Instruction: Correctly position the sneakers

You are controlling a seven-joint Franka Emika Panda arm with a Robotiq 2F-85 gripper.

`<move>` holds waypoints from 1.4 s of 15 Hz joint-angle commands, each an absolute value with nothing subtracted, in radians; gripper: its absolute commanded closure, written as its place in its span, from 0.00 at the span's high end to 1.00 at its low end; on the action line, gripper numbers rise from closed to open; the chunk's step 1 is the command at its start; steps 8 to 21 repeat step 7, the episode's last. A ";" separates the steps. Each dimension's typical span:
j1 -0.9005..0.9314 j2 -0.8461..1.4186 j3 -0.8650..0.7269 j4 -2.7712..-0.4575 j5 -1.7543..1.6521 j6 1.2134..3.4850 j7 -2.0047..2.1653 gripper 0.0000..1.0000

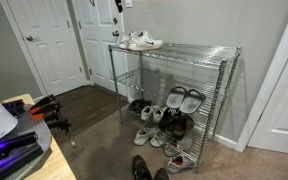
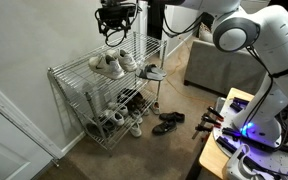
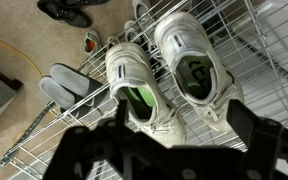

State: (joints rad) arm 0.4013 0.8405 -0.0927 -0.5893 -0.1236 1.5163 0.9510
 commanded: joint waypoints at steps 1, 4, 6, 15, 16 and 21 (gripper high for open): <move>0.401 0.779 -0.085 -0.639 -0.106 1.479 0.980 1.00; 0.402 0.813 -0.092 -0.589 -0.124 1.491 0.958 1.00; 0.402 0.811 -0.092 -0.589 -0.124 1.489 0.959 1.00; 0.402 0.811 -0.092 -0.590 -0.124 1.488 0.959 1.00; 0.402 0.811 -0.092 -0.590 -0.124 1.488 0.959 1.00; 0.402 0.811 -0.092 -0.590 -0.124 1.488 0.959 1.00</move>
